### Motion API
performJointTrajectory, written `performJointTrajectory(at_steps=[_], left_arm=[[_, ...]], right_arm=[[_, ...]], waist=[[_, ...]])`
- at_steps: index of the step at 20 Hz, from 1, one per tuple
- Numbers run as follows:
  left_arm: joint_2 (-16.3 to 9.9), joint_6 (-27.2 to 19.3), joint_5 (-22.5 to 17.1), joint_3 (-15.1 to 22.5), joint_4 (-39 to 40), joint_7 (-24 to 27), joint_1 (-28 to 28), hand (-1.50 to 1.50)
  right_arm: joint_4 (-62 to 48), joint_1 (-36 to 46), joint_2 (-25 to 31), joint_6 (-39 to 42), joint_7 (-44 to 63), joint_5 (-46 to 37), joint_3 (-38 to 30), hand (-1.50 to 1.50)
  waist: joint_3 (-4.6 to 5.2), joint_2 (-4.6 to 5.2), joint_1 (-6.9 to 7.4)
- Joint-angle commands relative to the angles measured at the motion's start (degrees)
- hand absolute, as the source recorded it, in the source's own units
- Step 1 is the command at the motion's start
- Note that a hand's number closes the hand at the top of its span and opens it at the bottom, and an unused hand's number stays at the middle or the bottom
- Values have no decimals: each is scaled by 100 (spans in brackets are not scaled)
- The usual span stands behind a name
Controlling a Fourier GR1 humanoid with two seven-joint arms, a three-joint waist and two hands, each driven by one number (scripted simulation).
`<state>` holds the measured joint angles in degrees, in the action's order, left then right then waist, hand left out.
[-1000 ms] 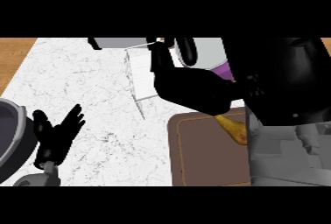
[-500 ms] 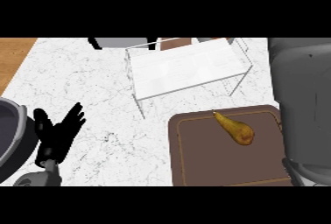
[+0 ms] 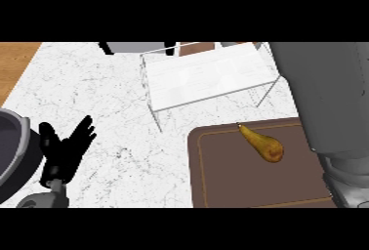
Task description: Pick the can from the tray and place it in the tiered shelf
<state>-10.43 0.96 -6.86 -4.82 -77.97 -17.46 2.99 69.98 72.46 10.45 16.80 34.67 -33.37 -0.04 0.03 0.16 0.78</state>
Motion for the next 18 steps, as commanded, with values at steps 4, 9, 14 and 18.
performJointTrajectory(at_steps=[4,9,14,18], left_arm=[[128,-10,44,52,-99,87,-158,0],[147,93,99,135,-263,231,-486,0],[152,-12,74,57,-100,-99,-23,0],[47,133,34,-25,-74,17,-131,0]], right_arm=[[-1143,262,-167,-616,-672,-422,62,150],[-2214,611,-114,-1163,-1288,-565,-196,150],[-2324,590,-159,-1250,-1751,-489,-263,150],[-2887,837,-158,-1414,-2132,-536,-342,150]], waist=[[1,0,24],[1,14,81],[-1,0,15],[0,9,50]])
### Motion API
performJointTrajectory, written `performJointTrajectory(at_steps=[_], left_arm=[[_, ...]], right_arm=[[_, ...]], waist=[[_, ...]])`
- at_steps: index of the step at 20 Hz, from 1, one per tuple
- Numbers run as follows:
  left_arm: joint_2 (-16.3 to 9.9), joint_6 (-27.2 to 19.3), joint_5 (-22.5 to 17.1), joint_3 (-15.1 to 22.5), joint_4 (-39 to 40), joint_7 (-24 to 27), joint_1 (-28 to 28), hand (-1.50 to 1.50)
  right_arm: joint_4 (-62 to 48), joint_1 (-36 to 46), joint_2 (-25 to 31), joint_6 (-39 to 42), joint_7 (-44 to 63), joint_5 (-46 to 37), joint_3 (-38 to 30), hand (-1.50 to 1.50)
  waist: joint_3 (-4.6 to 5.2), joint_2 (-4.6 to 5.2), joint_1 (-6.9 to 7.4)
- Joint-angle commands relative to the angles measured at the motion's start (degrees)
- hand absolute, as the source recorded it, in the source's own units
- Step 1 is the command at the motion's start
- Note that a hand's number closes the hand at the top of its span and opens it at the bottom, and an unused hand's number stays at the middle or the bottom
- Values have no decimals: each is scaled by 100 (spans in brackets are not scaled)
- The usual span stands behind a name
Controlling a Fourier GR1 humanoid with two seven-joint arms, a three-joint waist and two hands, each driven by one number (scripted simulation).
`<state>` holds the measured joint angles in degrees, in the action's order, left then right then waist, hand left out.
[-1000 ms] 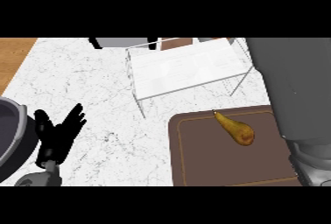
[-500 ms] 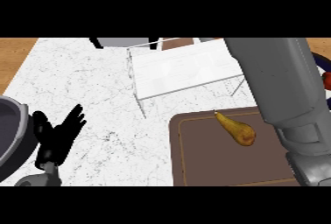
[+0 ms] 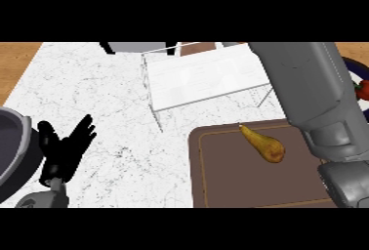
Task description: Pick the can from the tray and place it in the tiered shelf
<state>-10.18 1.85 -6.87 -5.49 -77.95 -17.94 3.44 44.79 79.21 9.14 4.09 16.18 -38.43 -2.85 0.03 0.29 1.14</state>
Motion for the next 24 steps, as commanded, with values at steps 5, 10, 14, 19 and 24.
performJointTrajectory(at_steps=[5,10,14,19,24], left_arm=[[19,-13,74,-33,20,167,-217,0],[-235,243,-84,-185,95,24,-23,0],[163,-65,167,46,155,304,-174,0],[121,-110,134,20,-14,47,-15,0],[114,-53,186,4,107,280,-176,0]], right_arm=[[-506,182,189,161,-394,-398,286,150],[-473,267,-30,-683,126,351,-762,-150],[-301,178,-203,-788,129,800,-1107,-150],[-221,343,-135,-874,250,1483,-1751,-150],[-22,198,-167,-1406,182,1778,-2054,-150]], waist=[[0,-16,-10],[0,-5,-3],[-1,-13,-33],[-3,-11,-27],[-2,-23,-72]])
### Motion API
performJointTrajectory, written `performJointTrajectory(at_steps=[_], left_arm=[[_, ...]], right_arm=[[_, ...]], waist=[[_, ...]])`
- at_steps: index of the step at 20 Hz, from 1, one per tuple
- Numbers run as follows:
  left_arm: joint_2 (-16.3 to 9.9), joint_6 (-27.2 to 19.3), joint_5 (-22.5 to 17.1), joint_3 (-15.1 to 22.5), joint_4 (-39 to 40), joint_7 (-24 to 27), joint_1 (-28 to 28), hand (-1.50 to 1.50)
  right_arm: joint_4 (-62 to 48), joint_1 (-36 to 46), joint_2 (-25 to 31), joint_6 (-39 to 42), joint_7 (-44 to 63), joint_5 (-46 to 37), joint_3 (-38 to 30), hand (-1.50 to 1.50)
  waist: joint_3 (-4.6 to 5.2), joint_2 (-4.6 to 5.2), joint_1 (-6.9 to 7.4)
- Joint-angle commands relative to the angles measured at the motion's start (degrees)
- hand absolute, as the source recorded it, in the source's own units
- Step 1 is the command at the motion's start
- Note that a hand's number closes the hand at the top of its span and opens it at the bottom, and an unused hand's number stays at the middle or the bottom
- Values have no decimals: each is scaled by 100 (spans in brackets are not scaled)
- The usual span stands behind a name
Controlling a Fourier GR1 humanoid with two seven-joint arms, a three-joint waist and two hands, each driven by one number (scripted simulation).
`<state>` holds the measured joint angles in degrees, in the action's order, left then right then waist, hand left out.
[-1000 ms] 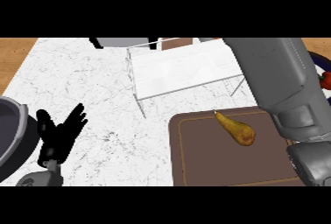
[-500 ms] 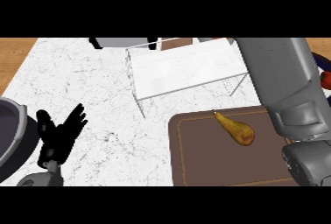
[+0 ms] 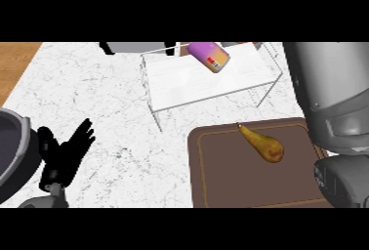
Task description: Pick the can from the tray and place it in the tiered shelf
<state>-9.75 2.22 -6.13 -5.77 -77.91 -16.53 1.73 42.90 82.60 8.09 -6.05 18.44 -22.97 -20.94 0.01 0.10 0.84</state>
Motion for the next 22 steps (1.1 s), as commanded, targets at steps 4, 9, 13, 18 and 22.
performJointTrajectory(at_steps=[4,9,13,18,22], left_arm=[[144,-187,164,32,340,113,276,0],[77,-154,66,41,-183,-223,130,0],[153,-145,146,92,-90,2,-105,0],[16,28,64,-26,161,46,63,0],[52,-31,38,-35,-82,-64,54,0]], right_arm=[[237,13,412,-695,139,83,-271,-150],[93,-105,1158,-1017,310,104,-659,-150],[273,-359,1523,-846,475,437,-904,-150],[67,-850,2389,164,106,1036,-1303,-150],[312,-1210,2606,606,11,1422,-1357,-150]], waist=[[4,4,-73],[-2,-1,-52],[0,-16,-72],[-2,6,-67],[-2,-13,-65]])
